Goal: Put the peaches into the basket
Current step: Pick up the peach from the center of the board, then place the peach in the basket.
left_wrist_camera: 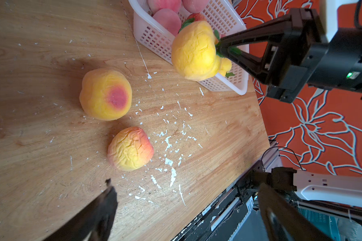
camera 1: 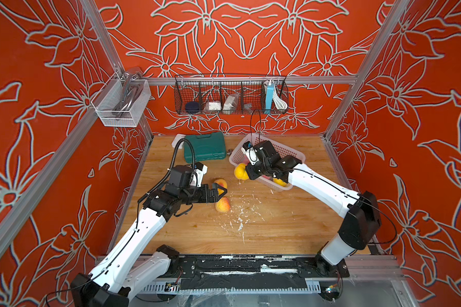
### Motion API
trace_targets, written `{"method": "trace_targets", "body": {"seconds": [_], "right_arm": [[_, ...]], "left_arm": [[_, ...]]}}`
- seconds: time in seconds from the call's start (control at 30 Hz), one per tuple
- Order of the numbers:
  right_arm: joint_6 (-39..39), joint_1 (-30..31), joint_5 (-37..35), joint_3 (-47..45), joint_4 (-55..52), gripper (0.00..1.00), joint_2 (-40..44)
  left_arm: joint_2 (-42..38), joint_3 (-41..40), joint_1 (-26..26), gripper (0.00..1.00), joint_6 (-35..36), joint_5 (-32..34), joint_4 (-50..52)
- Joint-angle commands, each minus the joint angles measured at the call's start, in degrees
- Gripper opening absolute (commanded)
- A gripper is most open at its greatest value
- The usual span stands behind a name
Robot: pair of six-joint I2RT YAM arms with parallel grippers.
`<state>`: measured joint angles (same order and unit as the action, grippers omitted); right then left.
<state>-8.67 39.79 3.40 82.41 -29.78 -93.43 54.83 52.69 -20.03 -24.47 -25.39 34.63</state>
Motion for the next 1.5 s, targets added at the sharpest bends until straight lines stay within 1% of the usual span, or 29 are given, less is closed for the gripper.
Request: {"method": "trace_targets", "body": {"seconds": [0.0, 0.13, 0.17, 0.4, 0.6, 0.8, 0.9, 1.03, 1.23, 1.47], "right_arm": [[1.24, -2.22, -0.74, 0.56, -0.99, 0.00, 2.33], [1.94, -5.78, 0.77, 0.98, -1.50, 0.00, 3.07], [2.05, -6.74, 0.98, 1.15, -1.84, 0.00, 3.15], [3.00, -13.83, 1.53, 1.71, -2.57, 0.00, 3.86], [3.29, -19.29, 3.19, 2.07, -1.92, 0.00, 2.97], [2.24, -24.98, 5.80, 1.96, 0.45, 0.00, 0.77], [2.22, -27.12, 5.52, 2.75, 0.85, 0.00, -0.57], [2.25, -28.90, 4.88, 4.26, 0.88, 0.00, -2.87], [1.83, -29.94, 3.88, 5.49, 2.53, 0.00, -6.12], [1.28, -30.30, 3.21, 7.07, 4.45, 0.00, -10.90]], "left_arm": [[0.79, 2.23, -0.64, 0.99, 0.70, -0.39, -1.63], [1.42, 3.01, -0.79, 0.99, 0.80, -0.83, -3.45], [3.77, 3.57, -0.80, 0.99, 0.90, -1.16, -3.63], [9.73, 6.14, -1.47, 0.99, 1.63, -1.99, -6.26], [15.20, 9.45, -3.97, 0.99, 1.92, 0.03, -7.91], [21.30, 16.07, -7.43, 0.99, 4.38, 3.12, -6.98], [24.07, 19.27, -8.72, 0.99, 5.18, 4.42, -7.03], [28.20, 23.23, -9.84, 0.99, 5.44, 5.18, -7.46], [33.25, 28.43, -10.60, 0.99, 5.68, 5.51, -7.30], [36.13, 31.40, -10.55, 0.99, 6.08, 5.62, -7.05]]}}
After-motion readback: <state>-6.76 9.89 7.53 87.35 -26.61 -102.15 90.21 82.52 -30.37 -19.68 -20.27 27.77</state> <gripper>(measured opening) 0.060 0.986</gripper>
